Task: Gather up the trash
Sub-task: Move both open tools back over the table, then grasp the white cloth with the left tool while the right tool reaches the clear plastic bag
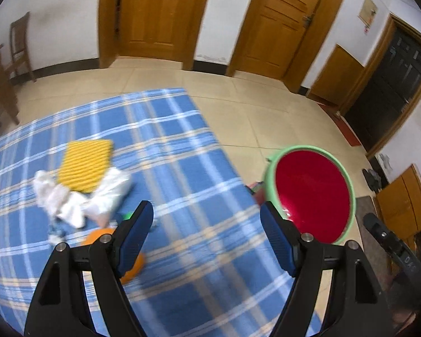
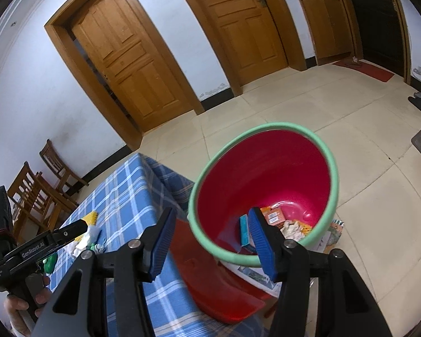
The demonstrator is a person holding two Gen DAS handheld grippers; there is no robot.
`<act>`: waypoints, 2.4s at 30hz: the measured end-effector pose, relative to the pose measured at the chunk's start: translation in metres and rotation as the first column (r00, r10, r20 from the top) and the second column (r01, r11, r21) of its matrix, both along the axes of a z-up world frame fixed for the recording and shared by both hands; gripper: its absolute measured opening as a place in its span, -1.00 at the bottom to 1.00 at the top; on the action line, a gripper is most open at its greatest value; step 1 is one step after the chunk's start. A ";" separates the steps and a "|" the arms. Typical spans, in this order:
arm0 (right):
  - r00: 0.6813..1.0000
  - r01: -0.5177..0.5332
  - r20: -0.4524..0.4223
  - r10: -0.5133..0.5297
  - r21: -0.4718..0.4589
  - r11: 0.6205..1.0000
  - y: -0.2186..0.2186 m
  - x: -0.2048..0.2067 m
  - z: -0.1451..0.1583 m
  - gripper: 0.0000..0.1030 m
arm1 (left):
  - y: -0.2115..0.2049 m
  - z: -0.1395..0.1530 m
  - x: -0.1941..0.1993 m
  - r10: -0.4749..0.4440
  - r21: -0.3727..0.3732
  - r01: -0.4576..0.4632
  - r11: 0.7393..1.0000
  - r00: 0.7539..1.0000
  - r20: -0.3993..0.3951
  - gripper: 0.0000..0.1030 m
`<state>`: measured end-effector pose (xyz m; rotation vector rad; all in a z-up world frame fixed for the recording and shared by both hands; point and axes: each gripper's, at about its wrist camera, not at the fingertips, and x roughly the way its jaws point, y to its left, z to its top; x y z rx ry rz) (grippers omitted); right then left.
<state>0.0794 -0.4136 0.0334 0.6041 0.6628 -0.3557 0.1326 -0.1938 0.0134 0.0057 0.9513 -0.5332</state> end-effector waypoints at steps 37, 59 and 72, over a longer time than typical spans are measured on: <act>0.976 -0.200 -0.087 0.199 -0.006 0.980 0.132 0.111 -0.006 0.14 | 0.153 -0.071 0.091 0.231 0.025 -0.230 0.973 0.969 -0.083 0.51; 0.931 -0.335 -0.163 0.327 -0.024 0.942 0.203 0.189 -0.031 0.14 | 0.203 -0.057 0.087 0.296 -0.105 -0.302 0.948 0.953 -0.065 -0.30; 0.886 -0.421 -0.221 0.407 -0.017 0.907 0.232 0.225 -0.052 0.14 | 0.213 -0.059 0.087 0.338 -0.116 -0.345 0.931 0.938 -0.077 -0.30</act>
